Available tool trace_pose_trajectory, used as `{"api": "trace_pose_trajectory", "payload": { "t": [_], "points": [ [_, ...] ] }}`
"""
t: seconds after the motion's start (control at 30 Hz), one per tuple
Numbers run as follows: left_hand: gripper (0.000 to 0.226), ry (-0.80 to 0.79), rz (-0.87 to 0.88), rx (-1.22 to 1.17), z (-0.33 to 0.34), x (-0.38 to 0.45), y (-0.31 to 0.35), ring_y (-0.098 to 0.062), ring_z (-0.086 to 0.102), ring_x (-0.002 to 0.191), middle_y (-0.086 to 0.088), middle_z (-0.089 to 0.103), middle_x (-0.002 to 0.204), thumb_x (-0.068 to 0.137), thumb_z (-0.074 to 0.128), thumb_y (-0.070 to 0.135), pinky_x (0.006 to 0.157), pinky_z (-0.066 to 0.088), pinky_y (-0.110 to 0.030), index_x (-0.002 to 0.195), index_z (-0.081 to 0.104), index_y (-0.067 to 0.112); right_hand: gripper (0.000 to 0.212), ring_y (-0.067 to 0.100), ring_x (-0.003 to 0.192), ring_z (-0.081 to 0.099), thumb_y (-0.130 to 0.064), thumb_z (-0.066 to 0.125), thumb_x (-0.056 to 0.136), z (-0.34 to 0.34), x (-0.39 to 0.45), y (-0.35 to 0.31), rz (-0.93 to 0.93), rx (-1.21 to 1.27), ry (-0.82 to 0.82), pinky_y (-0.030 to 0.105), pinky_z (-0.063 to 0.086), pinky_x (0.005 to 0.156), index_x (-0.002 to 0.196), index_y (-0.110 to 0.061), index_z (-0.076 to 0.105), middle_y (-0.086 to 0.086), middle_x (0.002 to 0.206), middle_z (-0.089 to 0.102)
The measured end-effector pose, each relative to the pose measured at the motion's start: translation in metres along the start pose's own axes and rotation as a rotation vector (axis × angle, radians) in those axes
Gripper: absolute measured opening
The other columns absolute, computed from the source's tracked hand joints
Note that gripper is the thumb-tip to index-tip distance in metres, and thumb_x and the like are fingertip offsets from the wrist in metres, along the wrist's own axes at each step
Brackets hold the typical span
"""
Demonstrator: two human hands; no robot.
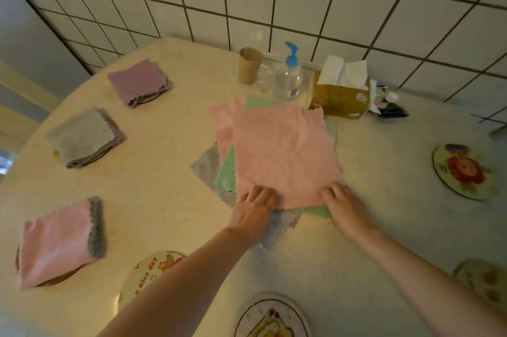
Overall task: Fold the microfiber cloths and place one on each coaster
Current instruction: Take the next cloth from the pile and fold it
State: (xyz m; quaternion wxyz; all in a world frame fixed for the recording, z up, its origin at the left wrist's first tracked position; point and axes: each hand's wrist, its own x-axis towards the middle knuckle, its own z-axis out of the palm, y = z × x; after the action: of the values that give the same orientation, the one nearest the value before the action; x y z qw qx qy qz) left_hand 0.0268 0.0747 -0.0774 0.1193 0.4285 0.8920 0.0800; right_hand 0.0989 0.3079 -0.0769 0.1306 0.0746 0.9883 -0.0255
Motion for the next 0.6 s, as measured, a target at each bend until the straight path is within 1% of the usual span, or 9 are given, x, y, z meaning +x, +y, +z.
{"api": "trace_pose_trajectory", "payload": {
  "t": [0.1, 0.2, 0.27, 0.3, 0.37, 0.4, 0.47, 0.53, 0.6],
  "points": [
    [0.059, -0.043, -0.026, 0.074, -0.001, 0.012, -0.005, -0.026, 0.062, 0.098, 0.002, 0.062, 0.112, 0.057, 0.078, 0.031, 0.071, 0.051, -0.031, 0.113, 0.06, 0.024, 0.031, 0.033, 0.093, 0.06, -0.001, 0.06, 0.069, 0.0, 0.009, 0.007, -0.043, -0.003, 0.025, 0.04, 0.053, 0.066, 0.1, -0.009, 0.063, 0.011, 0.1, 0.06],
    [0.052, -0.04, -0.038, 0.078, -0.002, 0.019, -0.013, -0.027, 0.053, 0.11, -0.003, 0.053, 0.125, 0.078, 0.067, 0.026, 0.076, 0.049, -0.038, 0.127, 0.052, 0.019, 0.025, 0.031, 0.084, 0.062, 0.001, 0.065, 0.066, -0.001, 0.017, 0.018, -0.087, 0.037, 0.055, 0.036, 0.051, 0.058, 0.088, -0.011, 0.063, 0.009, 0.091, 0.062],
    [0.047, -0.05, -0.06, 0.076, -0.003, 0.02, -0.021, -0.028, 0.05, 0.112, -0.005, 0.049, 0.129, 0.084, 0.062, 0.028, 0.079, 0.048, -0.039, 0.127, 0.051, 0.014, 0.025, 0.031, 0.076, 0.064, 0.004, 0.069, 0.061, -0.004, 0.021, 0.024, -0.099, 0.084, 0.074, 0.036, 0.052, 0.053, 0.08, -0.012, 0.064, 0.008, 0.082, 0.064],
    [0.045, -0.045, -0.067, 0.084, -0.005, 0.02, -0.023, -0.027, 0.052, 0.111, -0.005, 0.05, 0.127, 0.084, 0.063, 0.032, 0.078, 0.048, -0.038, 0.124, 0.053, 0.013, 0.023, 0.031, 0.075, 0.064, 0.003, 0.069, 0.063, -0.008, 0.022, 0.026, -0.088, 0.107, 0.084, 0.037, 0.052, 0.053, 0.079, -0.012, 0.064, 0.008, 0.081, 0.066],
    [0.044, -0.014, -0.087, 0.074, -0.007, 0.018, -0.024, -0.027, 0.054, 0.107, -0.005, 0.053, 0.121, 0.084, 0.064, 0.037, 0.077, 0.048, -0.038, 0.12, 0.057, 0.013, 0.013, 0.032, 0.08, 0.063, -0.002, 0.064, 0.075, -0.021, 0.028, 0.026, -0.032, 0.19, 0.151, 0.04, 0.051, 0.061, 0.084, -0.011, 0.063, 0.009, 0.085, 0.067],
    [0.045, -0.016, -0.101, 0.052, -0.008, 0.018, -0.021, -0.026, 0.053, 0.11, -0.004, 0.053, 0.122, 0.085, 0.062, 0.038, 0.08, 0.048, -0.039, 0.122, 0.056, 0.014, 0.008, 0.032, 0.084, 0.061, -0.006, 0.06, 0.081, -0.028, 0.032, 0.025, -0.004, 0.257, 0.184, 0.041, 0.05, 0.066, 0.087, -0.01, 0.062, 0.01, 0.089, 0.066],
    [0.048, -0.026, -0.152, 0.027, -0.008, 0.017, -0.014, -0.025, 0.047, 0.116, -0.002, 0.049, 0.126, 0.088, 0.055, 0.039, 0.088, 0.045, -0.039, 0.13, 0.05, 0.017, 0.008, 0.03, 0.087, 0.059, -0.009, 0.053, 0.089, -0.044, 0.037, 0.022, 0.012, 0.411, 0.247, 0.04, 0.048, 0.072, 0.093, -0.009, 0.06, 0.01, 0.094, 0.064],
    [0.046, 0.008, -0.224, 0.033, -0.007, 0.016, -0.007, -0.023, 0.047, 0.116, 0.0, 0.048, 0.125, 0.088, 0.055, 0.037, 0.087, 0.043, -0.036, 0.129, 0.049, 0.017, 0.009, 0.023, 0.085, 0.058, -0.009, 0.052, 0.091, -0.062, 0.039, 0.015, -0.008, 0.538, 0.321, 0.035, 0.047, 0.072, 0.095, -0.009, 0.06, 0.007, 0.095, 0.063],
    [0.036, 0.084, -0.297, -0.014, -0.009, 0.017, -0.006, -0.022, 0.052, 0.11, 0.001, 0.051, 0.119, 0.085, 0.057, 0.023, 0.079, 0.044, -0.034, 0.12, 0.051, 0.016, 0.011, 0.013, 0.086, 0.056, -0.007, 0.051, 0.092, -0.082, 0.036, 0.007, -0.022, 0.645, 0.377, 0.023, 0.044, 0.073, 0.099, -0.009, 0.06, 0.001, 0.096, 0.062]
  ]
}}
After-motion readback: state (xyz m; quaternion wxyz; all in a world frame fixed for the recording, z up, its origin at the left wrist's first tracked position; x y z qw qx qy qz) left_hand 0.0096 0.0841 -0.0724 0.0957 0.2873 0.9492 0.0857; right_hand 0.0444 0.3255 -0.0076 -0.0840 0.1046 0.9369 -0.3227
